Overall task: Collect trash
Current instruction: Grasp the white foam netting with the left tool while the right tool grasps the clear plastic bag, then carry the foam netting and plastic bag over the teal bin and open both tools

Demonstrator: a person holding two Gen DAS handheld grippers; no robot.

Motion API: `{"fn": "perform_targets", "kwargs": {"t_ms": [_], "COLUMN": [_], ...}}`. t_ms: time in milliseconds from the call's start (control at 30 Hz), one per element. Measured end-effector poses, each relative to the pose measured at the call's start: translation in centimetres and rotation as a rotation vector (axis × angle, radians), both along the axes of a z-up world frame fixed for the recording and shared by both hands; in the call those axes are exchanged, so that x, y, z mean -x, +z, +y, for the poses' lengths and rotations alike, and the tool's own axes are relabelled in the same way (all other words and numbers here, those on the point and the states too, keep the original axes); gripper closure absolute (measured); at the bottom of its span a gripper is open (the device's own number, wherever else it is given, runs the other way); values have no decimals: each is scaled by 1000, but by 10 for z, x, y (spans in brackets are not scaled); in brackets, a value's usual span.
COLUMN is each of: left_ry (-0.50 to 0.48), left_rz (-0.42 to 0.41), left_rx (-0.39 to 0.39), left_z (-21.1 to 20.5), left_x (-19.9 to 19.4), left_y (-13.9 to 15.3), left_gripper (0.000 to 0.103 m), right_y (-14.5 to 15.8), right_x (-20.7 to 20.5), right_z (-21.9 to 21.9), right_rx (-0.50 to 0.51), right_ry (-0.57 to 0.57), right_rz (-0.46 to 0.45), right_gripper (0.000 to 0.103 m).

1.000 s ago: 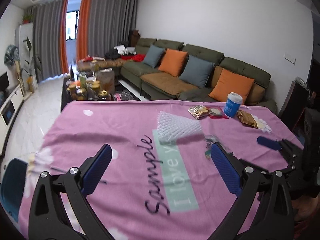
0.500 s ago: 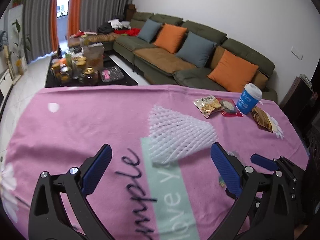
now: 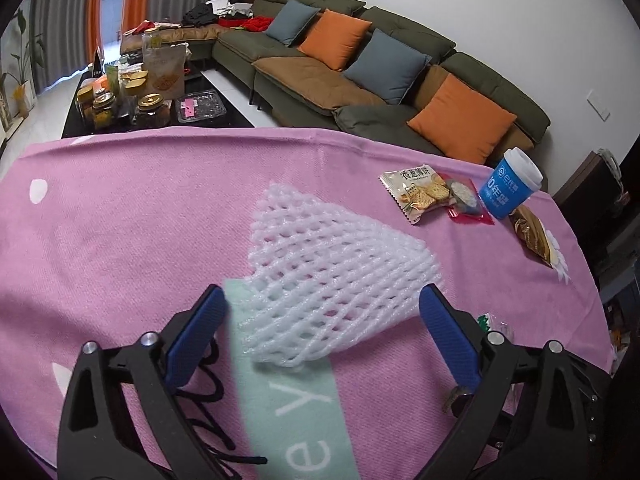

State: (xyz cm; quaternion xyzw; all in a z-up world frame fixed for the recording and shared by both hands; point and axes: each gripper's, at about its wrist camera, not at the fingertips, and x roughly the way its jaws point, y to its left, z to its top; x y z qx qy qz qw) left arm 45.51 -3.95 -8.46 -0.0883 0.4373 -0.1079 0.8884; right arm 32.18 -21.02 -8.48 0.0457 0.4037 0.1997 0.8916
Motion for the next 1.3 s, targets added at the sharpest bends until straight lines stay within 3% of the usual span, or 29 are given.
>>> {"fn": "perform_targets", "kwargs": {"t_ms": [67, 167, 200, 233, 300, 400, 700, 967, 1300], "left_ry": [-3, 2, 5, 5, 2, -9, 25, 78, 132], "left_rz": [-9, -15, -15, -13, -13, -17, -76, -224, -330], "left_rx": [-29, -46, -48, -41, -25, 4, 40, -11, -8], "left_z": [-3, -4, -3, -2, 1, 1, 12, 35, 65], "left_x": [3, 5, 6, 6, 8, 12, 41, 107, 195], "left_y": [0, 1, 2, 2, 2, 3, 21, 63, 98], "left_gripper": [36, 47, 59, 62, 80, 88, 90, 89, 89], "right_y": [1, 2, 2, 2, 2, 5, 16, 38, 63], "right_x": [2, 5, 6, 6, 7, 9, 19, 38, 73], "right_z": [-1, -2, -3, -4, -5, -8, -14, -5, 12], "right_rx": [-11, -24, -25, -29, -41, -50, -57, -43, -25], "right_ry": [3, 6, 5, 2, 6, 14, 9, 18, 48], "right_rz": [-6, -10, -10, -10, -14, -20, -53, -114, -189], "right_gripper": [56, 62, 62, 63, 64, 70, 70, 70, 70]}}
